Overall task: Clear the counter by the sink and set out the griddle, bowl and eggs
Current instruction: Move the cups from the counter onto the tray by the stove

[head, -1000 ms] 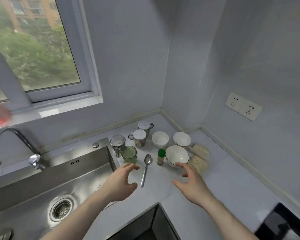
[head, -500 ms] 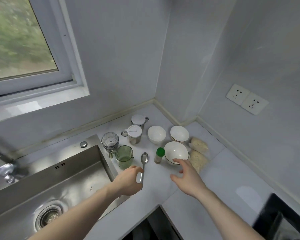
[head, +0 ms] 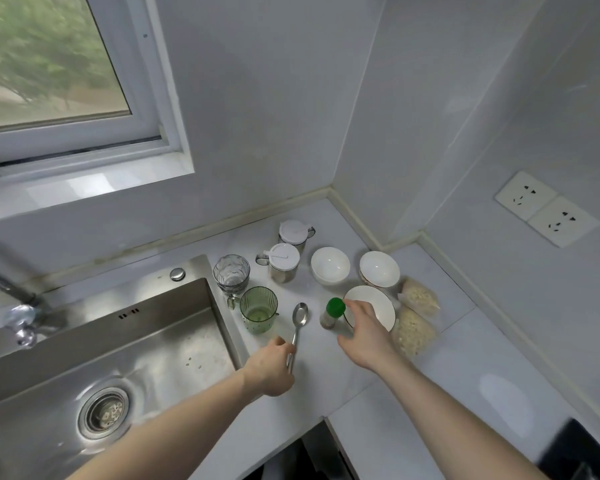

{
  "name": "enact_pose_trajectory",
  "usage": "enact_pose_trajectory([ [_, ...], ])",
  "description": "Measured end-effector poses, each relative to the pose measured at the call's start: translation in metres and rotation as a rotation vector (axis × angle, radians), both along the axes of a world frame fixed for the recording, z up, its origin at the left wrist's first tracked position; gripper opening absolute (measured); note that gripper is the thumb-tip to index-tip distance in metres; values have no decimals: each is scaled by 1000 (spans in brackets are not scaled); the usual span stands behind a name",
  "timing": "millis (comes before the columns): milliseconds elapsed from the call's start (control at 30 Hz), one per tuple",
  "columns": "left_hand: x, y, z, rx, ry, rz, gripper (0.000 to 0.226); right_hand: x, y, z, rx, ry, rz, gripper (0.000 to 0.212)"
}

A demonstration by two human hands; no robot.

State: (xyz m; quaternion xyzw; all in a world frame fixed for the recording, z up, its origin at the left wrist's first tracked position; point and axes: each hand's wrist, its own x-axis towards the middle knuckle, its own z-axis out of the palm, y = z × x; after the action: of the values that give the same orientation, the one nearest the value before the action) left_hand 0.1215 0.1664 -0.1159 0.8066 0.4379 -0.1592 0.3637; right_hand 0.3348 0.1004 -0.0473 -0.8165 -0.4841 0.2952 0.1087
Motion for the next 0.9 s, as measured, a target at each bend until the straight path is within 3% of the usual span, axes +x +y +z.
enact_pose_trajectory([
  [133,-2,-1,9,75,-99,61,57,-1,14,-7,-13,2,43,77],
  [400,-47,37,57,409,-421,335,34,-9,27,-12,36,-52,42,68],
  [533,-73,100,54,484,-284,483,46,-38,40,-5,114,-22,160,59],
  [667,-85,141,37,403,-41,351,62,-83,59,-8,75,18,327,62],
  [767,-86,153,21,353,46,239,56,-108,72,-17,49,37,364,59],
  [900,-84,156,4,381,-9,259,29,-122,78,-34,-73,-53,383,48],
])
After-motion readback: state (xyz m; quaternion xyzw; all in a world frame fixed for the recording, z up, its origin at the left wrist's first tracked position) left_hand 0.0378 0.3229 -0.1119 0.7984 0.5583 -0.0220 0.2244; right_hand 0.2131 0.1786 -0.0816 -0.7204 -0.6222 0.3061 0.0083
